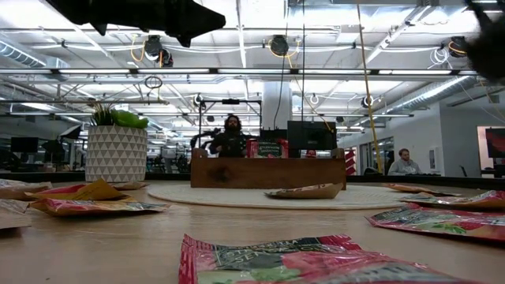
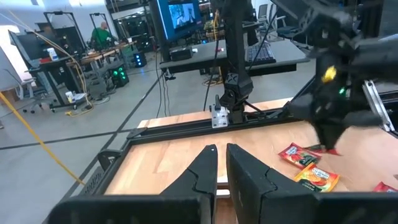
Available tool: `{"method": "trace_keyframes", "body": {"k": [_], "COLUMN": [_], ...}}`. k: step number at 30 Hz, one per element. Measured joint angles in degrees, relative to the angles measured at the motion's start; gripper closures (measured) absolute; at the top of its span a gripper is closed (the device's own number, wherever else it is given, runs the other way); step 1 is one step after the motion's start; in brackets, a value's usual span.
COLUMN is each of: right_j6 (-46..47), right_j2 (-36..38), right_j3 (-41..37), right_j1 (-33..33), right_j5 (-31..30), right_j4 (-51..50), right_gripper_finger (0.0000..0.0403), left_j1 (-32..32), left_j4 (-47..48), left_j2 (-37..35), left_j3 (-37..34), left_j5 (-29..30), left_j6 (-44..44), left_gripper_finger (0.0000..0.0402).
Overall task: Pick & Place Tea
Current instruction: Put the red tea bag into the middle section of the wooden organizer
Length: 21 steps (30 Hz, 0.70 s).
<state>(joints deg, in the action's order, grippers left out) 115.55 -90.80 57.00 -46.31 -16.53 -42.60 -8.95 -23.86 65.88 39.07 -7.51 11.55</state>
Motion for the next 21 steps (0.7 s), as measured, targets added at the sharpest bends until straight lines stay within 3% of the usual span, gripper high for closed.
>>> {"method": "trace_keyframes", "body": {"k": [6,10,13,21], "right_j6": [-22.91,-39.43,-51.87,-81.38], "right_j2": [0.48,0.57,0.58,0.60], "right_j3": [1.55,-0.14,-3.26,-16.78], "right_j1": [5.05,10.35,14.64,26.85], "right_j5": [-15.79,-22.34,-27.14,-26.93], "right_j4": [2.58,6.31,14.43,49.04], "right_gripper_finger": [0.0394,0.0395,0.0393,0.0392], "left_j1": [0.00,-0.02,-0.02,-0.02], "left_j4": [0.00,0.00,-0.11,-0.26], "left_j2": [0.00,0.01,0.00,0.01], "left_j3": [0.00,0.00,0.00,0.00], "left_j5": [0.00,0.00,0.00,0.00], "left_j6": [-0.01,0.00,-0.02,0.14], "left_gripper_finger": [0.0360,0.0360,0.0360,0.0360]}}
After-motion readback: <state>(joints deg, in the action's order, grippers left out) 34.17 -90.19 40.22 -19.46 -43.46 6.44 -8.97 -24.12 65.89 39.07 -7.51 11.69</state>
